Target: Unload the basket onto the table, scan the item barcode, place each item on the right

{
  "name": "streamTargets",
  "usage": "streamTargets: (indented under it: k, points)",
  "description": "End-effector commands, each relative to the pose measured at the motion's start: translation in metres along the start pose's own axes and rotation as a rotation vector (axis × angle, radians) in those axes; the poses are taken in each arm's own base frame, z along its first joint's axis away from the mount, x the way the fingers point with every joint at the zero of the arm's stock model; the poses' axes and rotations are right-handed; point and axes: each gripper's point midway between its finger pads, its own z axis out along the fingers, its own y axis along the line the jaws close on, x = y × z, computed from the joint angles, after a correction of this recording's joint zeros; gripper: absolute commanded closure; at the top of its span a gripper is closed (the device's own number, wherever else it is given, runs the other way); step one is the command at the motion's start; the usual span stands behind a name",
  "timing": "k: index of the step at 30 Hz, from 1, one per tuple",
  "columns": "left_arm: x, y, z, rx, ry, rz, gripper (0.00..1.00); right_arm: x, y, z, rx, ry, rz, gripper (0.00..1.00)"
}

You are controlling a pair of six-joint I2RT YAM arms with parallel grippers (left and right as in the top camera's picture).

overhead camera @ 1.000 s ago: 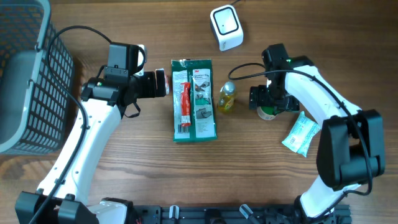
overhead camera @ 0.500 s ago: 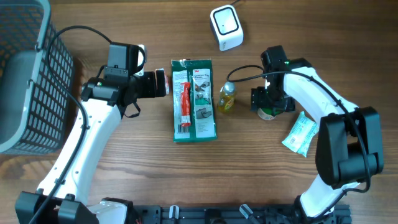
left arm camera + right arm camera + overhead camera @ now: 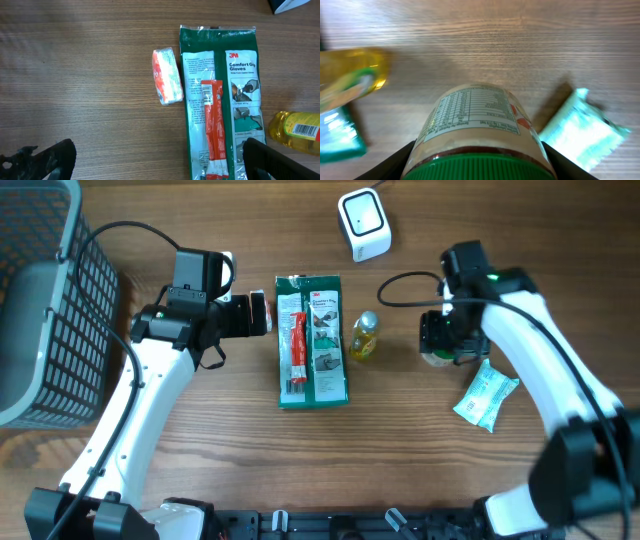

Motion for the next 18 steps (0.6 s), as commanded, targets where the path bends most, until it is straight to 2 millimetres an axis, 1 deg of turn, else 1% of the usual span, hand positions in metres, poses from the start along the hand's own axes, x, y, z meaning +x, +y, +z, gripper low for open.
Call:
streamTargets:
  k: [1,3,5,18]
  points:
    - [-0.006,0.001,-0.004,-0.007,-0.020,0.002,0.00,-0.003,0.006,-0.040,-0.052,-0.098,-0.009,0.62]
    - [-0.006,0.001,-0.004,-0.007,-0.020,0.002,0.00,0.000,0.009,-0.046,-0.079,-0.105,-0.008,0.62]
    - [-0.006,0.001,-0.004,-0.007,-0.020,0.002,0.00,0.002,0.015,-0.046,-0.114,-0.095,-0.011,0.63]
    - [-0.006,0.001,-0.004,-0.007,-0.020,0.002,0.00,0.001,0.018,-0.046,-0.130,-0.096,-0.009,0.62]
